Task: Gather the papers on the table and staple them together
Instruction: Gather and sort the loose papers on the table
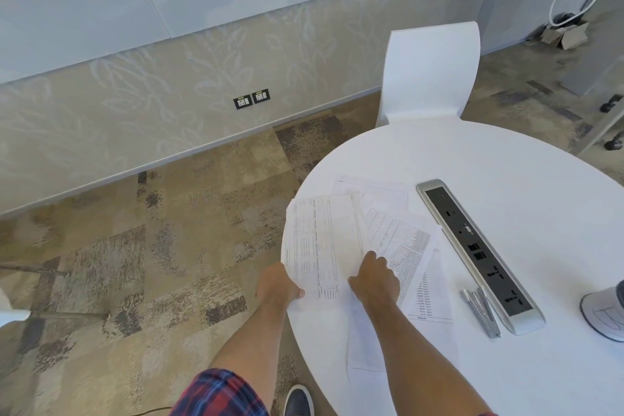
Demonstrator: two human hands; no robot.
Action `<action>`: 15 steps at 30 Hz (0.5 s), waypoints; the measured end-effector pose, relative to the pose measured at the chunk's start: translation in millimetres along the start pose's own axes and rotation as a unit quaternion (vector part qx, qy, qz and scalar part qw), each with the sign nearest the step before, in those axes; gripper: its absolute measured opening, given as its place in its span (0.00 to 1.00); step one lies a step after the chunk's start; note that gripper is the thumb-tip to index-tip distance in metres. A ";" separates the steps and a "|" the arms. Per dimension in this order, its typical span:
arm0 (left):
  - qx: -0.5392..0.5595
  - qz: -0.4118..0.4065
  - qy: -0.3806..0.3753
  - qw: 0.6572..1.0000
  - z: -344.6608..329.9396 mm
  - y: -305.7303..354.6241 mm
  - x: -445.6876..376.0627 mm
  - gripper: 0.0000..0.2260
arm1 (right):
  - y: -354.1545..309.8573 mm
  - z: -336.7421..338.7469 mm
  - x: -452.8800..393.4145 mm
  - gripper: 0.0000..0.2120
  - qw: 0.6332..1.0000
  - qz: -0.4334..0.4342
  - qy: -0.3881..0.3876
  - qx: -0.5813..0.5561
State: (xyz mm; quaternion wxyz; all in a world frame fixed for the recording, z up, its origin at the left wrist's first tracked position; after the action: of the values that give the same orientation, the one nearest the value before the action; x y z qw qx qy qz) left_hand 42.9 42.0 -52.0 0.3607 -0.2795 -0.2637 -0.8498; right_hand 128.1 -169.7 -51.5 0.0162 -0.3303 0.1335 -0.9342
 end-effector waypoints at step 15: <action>0.078 0.082 -0.080 0.990 -4.0 -18.8 -15.0 0.06 | 18.8 2.0 5.3 0.31 1.000 0.019 -0.008 0.005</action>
State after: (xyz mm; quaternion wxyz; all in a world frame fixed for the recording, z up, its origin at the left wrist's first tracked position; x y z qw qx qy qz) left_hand 36.3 57.7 -69.5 0.4281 -0.3381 -0.3334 -0.7690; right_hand 124.1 -188.9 -51.6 0.0367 -0.3350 0.1354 -0.9317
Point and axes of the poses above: each hand's wrist, its own x-axis away from the middle knuckle, its own z-axis out of the back of the hand, y = z × x, the point moved 6 cm from there along -x, towards the middle knuckle, and after that the axes turned 10 degrees about -y, right-handed, at the moved point
